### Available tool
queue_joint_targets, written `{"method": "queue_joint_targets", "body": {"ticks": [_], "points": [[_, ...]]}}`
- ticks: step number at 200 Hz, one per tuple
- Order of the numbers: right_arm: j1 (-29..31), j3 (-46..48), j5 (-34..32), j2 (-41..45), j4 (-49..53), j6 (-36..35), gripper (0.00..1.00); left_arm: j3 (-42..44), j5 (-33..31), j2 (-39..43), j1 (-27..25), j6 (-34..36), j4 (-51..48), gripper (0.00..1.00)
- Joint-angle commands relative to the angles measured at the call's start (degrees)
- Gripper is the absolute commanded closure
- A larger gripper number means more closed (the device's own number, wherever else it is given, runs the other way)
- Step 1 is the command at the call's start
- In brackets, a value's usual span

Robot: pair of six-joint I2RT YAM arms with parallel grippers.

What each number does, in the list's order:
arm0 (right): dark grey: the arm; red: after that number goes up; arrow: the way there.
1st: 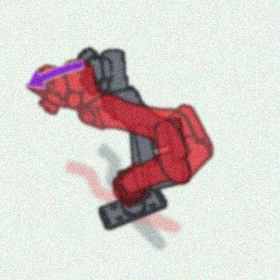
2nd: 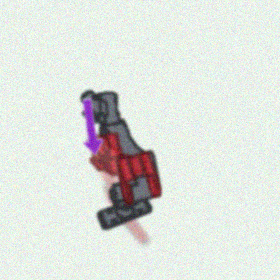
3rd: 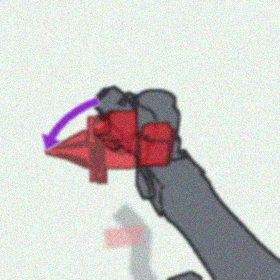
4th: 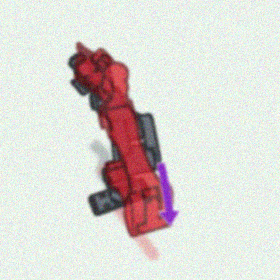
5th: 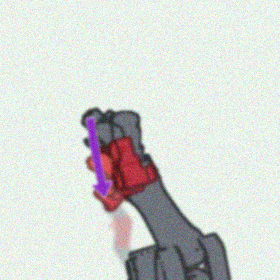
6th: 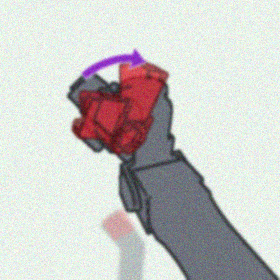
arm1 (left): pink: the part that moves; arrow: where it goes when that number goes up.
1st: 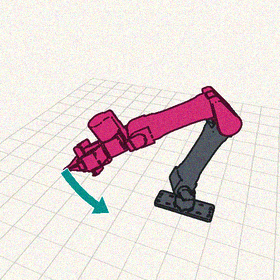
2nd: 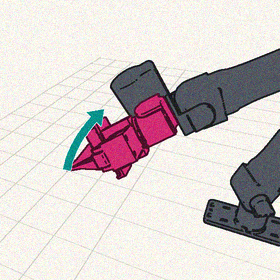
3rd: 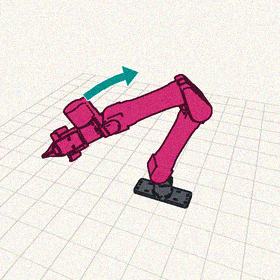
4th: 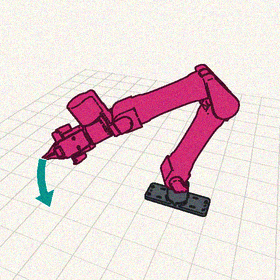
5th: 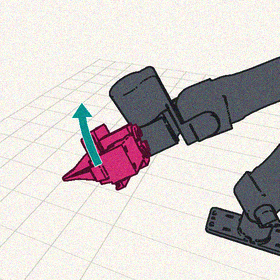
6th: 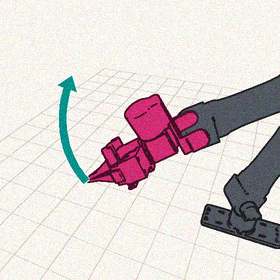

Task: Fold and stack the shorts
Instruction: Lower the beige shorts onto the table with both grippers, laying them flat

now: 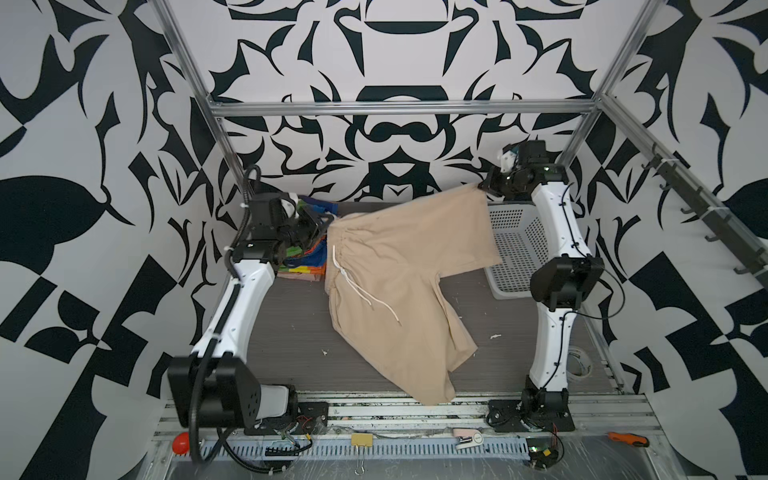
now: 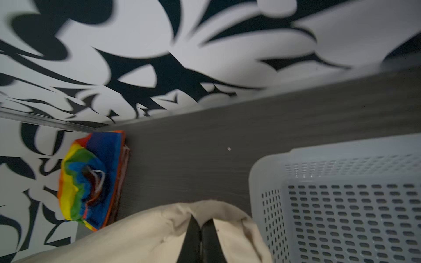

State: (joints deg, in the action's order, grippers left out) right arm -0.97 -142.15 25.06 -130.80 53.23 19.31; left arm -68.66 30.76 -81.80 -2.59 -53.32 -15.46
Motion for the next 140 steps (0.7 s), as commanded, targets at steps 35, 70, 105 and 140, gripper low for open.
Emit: {"method": "queue_joint_targets", "body": {"ticks": [35, 70, 105, 140], "points": [[-0.4, -13.8, -2.7, -2.1, -1.2, 0.3, 1.00, -6.0, 1.0, -19.2, 1.2, 5.6, 5.8, 1.00], [-0.9, -16.9, -2.4, -1.3, -1.9, 0.0, 1.00, -18.4, 0.9, -25.6, 2.2, 6.8, 1.5, 1.00], [0.0, -11.6, -0.3, 2.6, -1.5, -0.4, 1.00, -22.0, 1.3, -28.3, 2.3, 8.4, -0.5, 1.00], [3.6, 6.5, -1.6, 13.1, -3.4, -2.3, 1.00, -20.6, 3.1, -29.1, 2.9, 9.0, -0.3, 1.00]]}}
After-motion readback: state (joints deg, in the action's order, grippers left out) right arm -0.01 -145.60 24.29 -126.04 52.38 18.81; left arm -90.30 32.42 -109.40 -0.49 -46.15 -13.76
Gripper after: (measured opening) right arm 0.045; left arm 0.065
